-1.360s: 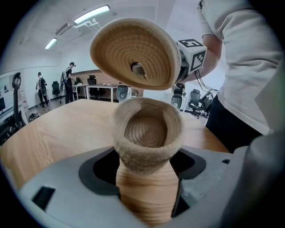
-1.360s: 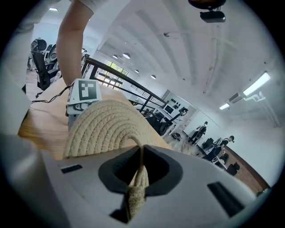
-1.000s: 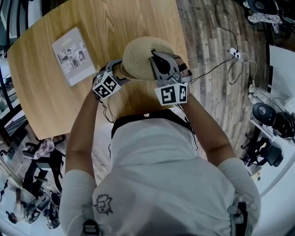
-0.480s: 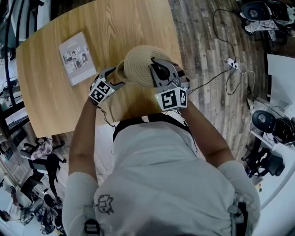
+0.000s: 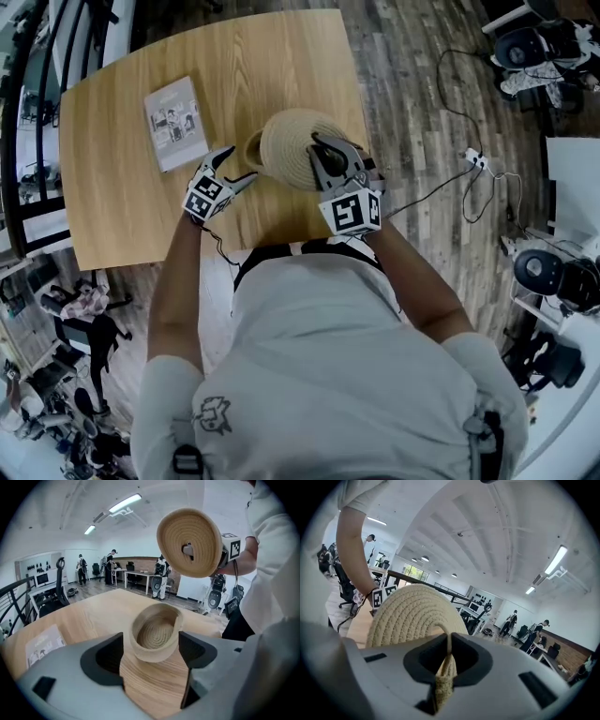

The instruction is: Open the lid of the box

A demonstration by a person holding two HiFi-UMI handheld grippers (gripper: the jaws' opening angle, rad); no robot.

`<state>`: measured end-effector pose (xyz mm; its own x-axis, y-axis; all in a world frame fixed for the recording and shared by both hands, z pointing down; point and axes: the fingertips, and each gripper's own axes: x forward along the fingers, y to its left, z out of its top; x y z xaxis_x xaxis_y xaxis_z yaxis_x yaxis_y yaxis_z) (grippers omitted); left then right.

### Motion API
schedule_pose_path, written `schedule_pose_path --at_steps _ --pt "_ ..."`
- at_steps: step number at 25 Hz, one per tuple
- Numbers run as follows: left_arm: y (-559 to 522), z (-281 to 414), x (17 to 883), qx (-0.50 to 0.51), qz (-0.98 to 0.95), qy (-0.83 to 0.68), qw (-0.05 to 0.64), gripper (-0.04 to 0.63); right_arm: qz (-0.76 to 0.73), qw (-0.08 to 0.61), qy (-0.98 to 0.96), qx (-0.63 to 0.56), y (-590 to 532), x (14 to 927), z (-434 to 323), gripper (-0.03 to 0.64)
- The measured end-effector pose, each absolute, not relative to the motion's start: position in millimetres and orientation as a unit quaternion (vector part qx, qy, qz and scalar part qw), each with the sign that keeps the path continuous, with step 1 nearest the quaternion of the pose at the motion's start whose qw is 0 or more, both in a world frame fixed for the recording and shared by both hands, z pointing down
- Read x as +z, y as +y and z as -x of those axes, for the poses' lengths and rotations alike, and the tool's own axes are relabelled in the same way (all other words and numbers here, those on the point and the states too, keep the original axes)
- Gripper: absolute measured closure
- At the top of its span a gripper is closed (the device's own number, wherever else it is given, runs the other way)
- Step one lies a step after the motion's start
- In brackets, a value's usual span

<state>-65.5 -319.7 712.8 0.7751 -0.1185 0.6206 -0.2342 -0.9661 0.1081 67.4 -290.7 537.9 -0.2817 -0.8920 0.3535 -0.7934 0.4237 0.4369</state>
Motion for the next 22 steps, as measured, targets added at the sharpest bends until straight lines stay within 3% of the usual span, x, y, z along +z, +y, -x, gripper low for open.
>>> schedule_pose_path --at_steps 11,18,22 --pt "-303 49 597 0.186 -0.952 -0.219 0.103 0.253 -0.524 0.205 -0.825 -0.053 -265 507 -70 0.586" --pt "-285 27 523 0.105 -0.951 -0.276 0.093 0.468 -0.509 0.156 -0.845 -0.04 -254 483 -71 0.586" --pt "-269 18 493 0.076 -0.946 -0.303 0.082 0.551 -0.501 0.146 -0.852 -0.033 -242 476 -76 0.586"
